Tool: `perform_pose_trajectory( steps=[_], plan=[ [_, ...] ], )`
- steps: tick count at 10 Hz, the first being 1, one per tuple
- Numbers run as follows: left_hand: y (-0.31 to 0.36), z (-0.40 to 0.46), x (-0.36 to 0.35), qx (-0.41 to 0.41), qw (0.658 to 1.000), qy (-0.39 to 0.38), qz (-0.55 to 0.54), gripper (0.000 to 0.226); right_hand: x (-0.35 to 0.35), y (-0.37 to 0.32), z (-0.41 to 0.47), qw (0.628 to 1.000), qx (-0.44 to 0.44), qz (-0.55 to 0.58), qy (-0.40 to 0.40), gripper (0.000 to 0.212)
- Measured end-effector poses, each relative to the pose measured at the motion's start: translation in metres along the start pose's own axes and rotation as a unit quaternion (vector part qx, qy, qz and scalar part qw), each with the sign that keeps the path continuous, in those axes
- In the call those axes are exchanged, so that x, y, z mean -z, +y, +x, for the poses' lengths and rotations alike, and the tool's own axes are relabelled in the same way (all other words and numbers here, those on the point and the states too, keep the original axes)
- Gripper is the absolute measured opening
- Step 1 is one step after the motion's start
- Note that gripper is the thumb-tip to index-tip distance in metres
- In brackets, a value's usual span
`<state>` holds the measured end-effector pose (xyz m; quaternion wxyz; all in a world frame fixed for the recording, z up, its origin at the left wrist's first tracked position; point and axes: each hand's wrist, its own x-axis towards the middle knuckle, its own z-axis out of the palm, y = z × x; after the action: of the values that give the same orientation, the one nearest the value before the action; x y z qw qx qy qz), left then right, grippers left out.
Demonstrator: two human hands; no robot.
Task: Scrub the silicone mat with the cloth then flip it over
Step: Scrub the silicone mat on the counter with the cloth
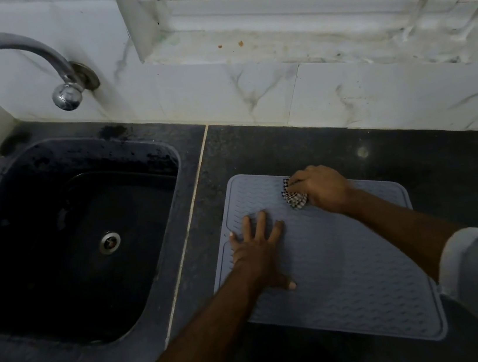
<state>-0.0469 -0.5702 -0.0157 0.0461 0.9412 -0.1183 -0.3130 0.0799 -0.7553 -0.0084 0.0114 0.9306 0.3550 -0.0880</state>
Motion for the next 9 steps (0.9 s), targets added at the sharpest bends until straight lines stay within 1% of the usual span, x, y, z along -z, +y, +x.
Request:
perform_pose_trajectory(
  steps=[1, 2, 3, 4, 5, 6, 7, 8, 9],
  plan=[
    [0.001, 0.000, 0.001, 0.000, 1.000, -0.008, 0.000, 0.129, 0.005, -0.012, 0.016, 0.998, -0.019, 0.050, 0.033, 0.041],
    [0.000, -0.002, 0.003, -0.003, 1.000, -0.017, -0.004, 0.128, 0.003, -0.036, 0.038, 0.999, 0.003, 0.048, 0.020, 0.044],
    [-0.002, -0.005, 0.003, -0.010, 1.000, -0.013, -0.015, 0.127, -0.004, -0.038, 0.038, 0.999, 0.019, 0.025, 0.010, 0.047],
    [-0.003, -0.006, 0.003, -0.012, 1.000, -0.008, -0.016, 0.127, -0.008, -0.016, 0.016, 1.000, 0.020, 0.015, 0.001, 0.049],
    [-0.002, -0.006, 0.003, -0.010, 1.000, -0.010, -0.016, 0.127, -0.006, -0.004, 0.009, 1.000, 0.004, -0.006, -0.014, 0.041],
    [-0.002, -0.004, 0.001, -0.012, 1.000, -0.011, -0.022, 0.128, 0.006, -0.018, 0.029, 1.000, 0.003, 0.016, 0.016, 0.031],
    [-0.003, -0.002, 0.001, -0.011, 1.000, -0.012, -0.025, 0.129, 0.014, -0.045, 0.058, 0.998, 0.028, 0.033, 0.035, 0.037],
    [-0.003, -0.002, 0.001, -0.007, 1.000, -0.015, -0.025, 0.129, 0.010, -0.065, 0.067, 0.999, 0.049, -0.003, -0.003, 0.042],
    [-0.004, -0.002, -0.001, -0.007, 0.999, -0.008, -0.035, 0.129, 0.004, -0.048, 0.046, 0.999, 0.048, 0.004, -0.006, 0.047]
  ],
)
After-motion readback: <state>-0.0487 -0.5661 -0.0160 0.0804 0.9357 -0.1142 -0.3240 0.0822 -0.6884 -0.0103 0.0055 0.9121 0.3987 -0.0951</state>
